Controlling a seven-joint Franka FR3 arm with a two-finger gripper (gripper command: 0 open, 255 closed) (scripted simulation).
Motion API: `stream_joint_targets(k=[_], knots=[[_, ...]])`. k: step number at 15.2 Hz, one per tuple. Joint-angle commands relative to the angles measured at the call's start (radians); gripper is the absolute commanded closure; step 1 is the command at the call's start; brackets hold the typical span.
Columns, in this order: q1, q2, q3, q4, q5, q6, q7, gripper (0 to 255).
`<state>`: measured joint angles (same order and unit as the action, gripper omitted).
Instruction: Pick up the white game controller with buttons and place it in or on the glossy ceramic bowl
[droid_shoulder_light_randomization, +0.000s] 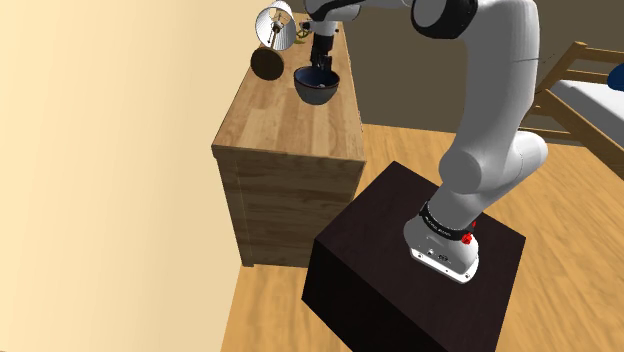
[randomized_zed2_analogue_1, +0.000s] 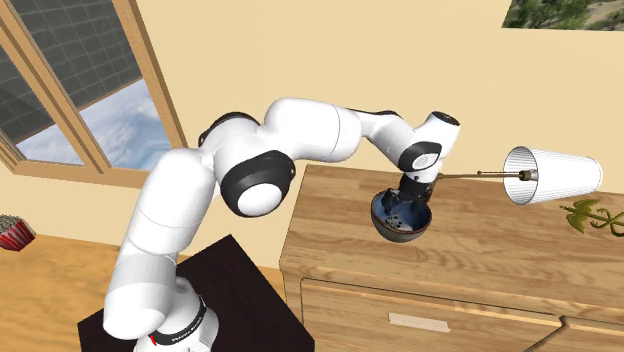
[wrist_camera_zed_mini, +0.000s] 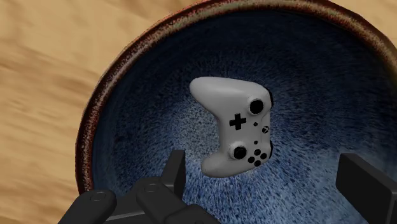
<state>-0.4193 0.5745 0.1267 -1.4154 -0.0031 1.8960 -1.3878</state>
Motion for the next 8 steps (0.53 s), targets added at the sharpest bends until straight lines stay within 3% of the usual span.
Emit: stream_joint_targets(k=[1,8], knots=[[-0.027,0.001,0.024,-0.040,-0.007,0.053,-0.156,0],[-0.024,0.026,0.023,-0.090,-0.010,0.128,-0.154,0]])
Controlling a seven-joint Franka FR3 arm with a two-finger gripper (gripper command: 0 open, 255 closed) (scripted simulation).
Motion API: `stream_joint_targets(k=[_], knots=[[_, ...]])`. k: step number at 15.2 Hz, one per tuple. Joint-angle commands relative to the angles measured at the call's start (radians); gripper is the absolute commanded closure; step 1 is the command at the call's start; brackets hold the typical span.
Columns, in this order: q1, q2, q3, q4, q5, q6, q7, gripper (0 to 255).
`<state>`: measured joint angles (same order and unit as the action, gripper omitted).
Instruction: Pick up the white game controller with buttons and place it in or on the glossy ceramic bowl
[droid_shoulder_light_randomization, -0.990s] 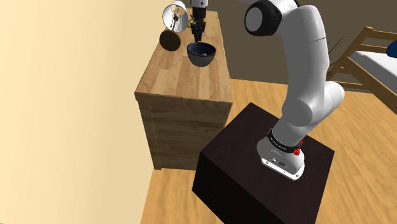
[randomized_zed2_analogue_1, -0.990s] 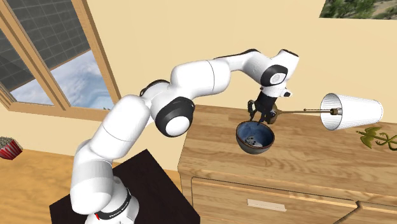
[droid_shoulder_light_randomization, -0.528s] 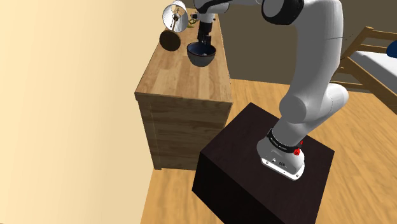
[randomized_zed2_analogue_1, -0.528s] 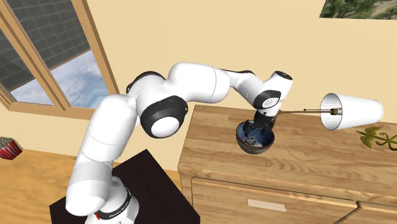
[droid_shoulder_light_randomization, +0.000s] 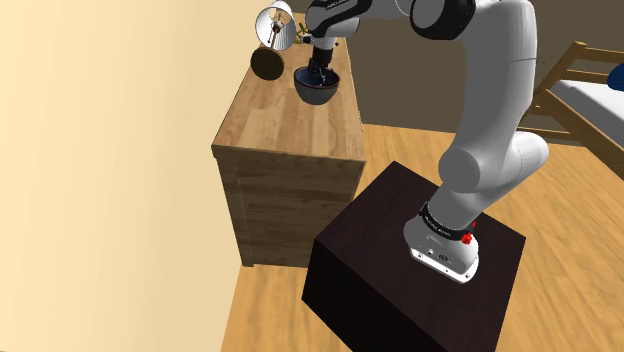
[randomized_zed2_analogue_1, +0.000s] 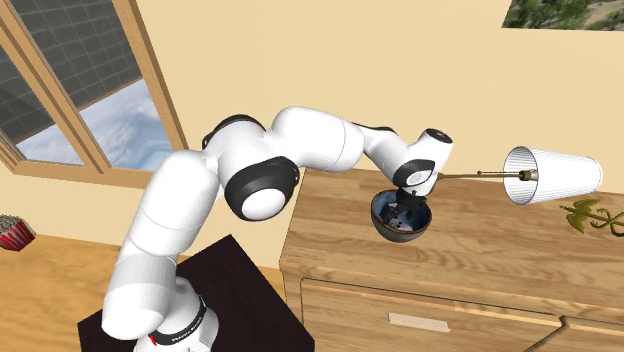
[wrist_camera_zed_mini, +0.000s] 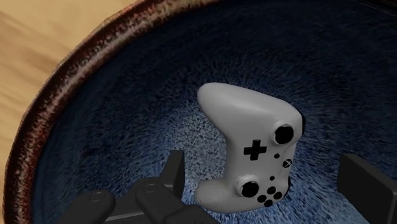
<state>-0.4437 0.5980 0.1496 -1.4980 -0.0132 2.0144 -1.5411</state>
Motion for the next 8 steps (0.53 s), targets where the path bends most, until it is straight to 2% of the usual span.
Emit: stream_joint_targets(k=[1,7,8], knots=[[0.000,0.002,0.000,-0.007,0.000,0.010,-0.001,0],[0.000,0.003,0.000,-0.007,0.000,0.010,-0.001,0],[0.001,0.004,0.000,-0.005,-0.001,0.009,0.000,255]])
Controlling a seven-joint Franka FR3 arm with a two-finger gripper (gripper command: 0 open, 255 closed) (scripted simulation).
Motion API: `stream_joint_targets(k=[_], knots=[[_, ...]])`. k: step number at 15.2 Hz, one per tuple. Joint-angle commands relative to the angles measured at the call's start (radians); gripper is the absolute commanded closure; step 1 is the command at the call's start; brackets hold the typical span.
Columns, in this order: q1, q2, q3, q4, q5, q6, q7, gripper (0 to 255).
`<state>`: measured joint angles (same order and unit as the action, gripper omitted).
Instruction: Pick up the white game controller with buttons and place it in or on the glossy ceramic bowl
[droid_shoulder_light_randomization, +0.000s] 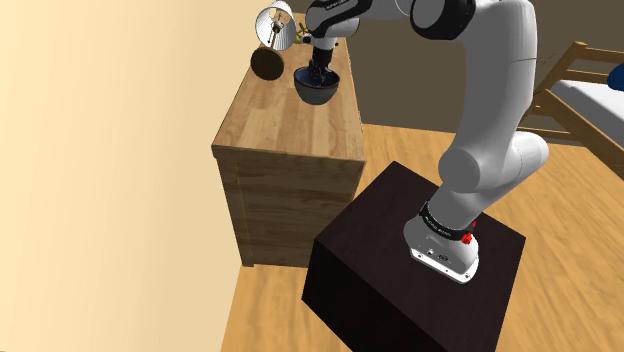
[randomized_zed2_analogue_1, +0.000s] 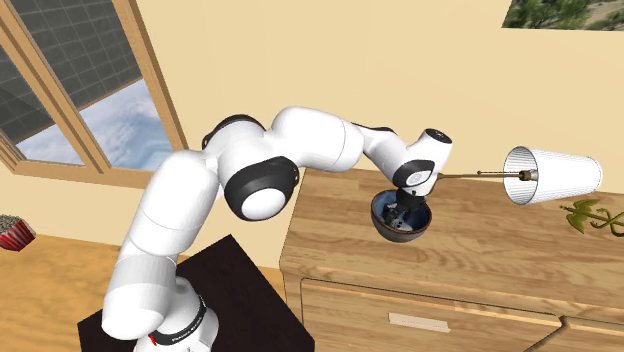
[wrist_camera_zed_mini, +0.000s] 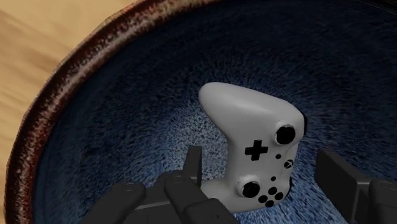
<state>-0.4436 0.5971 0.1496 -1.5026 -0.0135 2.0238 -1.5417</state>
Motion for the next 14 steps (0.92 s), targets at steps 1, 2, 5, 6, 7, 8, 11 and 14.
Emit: stream_joint_targets(k=[1,2,5,6,7,8,11,14], knots=[[0.000,0.004,0.000,-0.003,0.000,0.002,0.000,255],[0.000,0.006,0.000,-0.001,0.000,0.001,0.000,255],[0.001,0.007,0.000,0.000,0.000,0.002,0.000,255],[0.001,0.006,0.000,-0.001,0.000,0.002,0.000,255],[0.000,0.006,0.000,-0.001,0.000,0.002,0.000,255],[0.000,0.007,0.000,0.000,0.000,0.002,0.000,255],[0.000,-0.008,0.001,0.006,0.001,-0.020,0.000,255],[-0.001,-0.024,0.002,0.023,0.003,-0.052,0.001,255]])
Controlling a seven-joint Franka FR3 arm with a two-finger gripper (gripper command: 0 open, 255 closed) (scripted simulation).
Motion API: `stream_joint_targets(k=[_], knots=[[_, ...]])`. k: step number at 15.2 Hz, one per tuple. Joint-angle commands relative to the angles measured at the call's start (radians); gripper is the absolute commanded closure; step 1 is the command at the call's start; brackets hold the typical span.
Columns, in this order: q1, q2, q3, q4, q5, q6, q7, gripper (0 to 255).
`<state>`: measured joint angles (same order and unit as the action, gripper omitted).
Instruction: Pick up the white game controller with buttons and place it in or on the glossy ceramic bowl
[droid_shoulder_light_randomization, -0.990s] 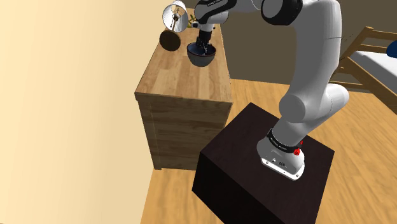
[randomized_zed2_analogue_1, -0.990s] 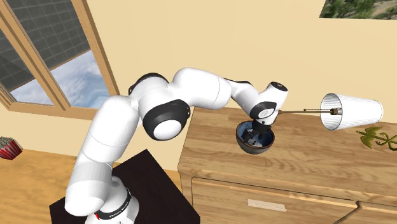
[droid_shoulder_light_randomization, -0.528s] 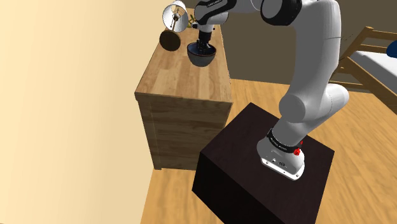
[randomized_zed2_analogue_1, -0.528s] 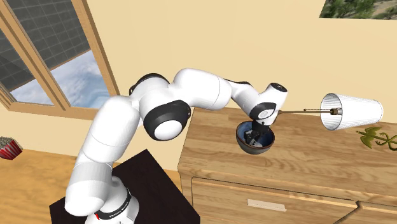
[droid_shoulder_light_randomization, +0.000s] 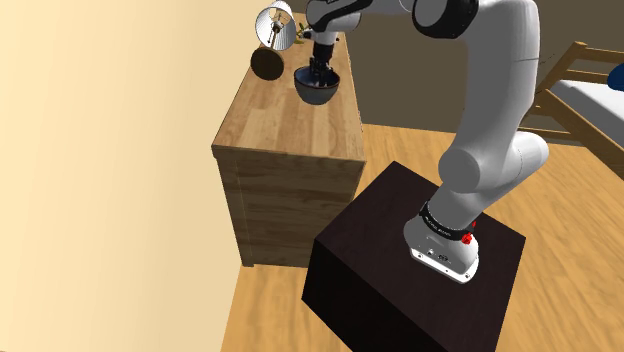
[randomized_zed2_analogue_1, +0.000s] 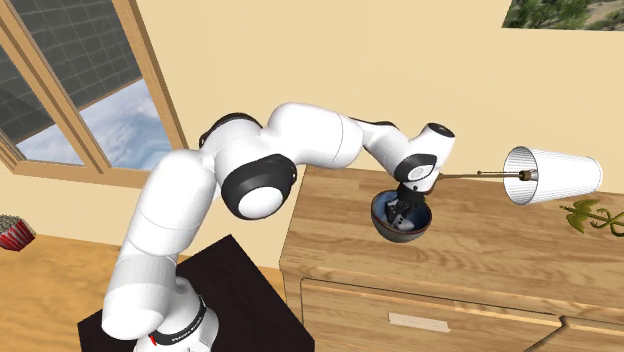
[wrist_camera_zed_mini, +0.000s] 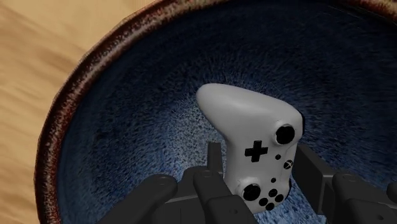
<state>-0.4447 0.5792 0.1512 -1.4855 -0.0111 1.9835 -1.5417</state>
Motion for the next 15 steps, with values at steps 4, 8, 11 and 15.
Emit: stream_joint_targets(k=[4,8,11,15], knots=[[0.000,-0.025,0.002,0.030,0.003,-0.055,0.002,255],[0.000,-0.040,0.003,0.061,0.004,-0.101,0.003,255],[0.000,-0.050,0.004,0.086,0.005,-0.136,0.004,255],[0.000,-0.059,0.005,0.125,0.007,-0.184,0.006,255]])
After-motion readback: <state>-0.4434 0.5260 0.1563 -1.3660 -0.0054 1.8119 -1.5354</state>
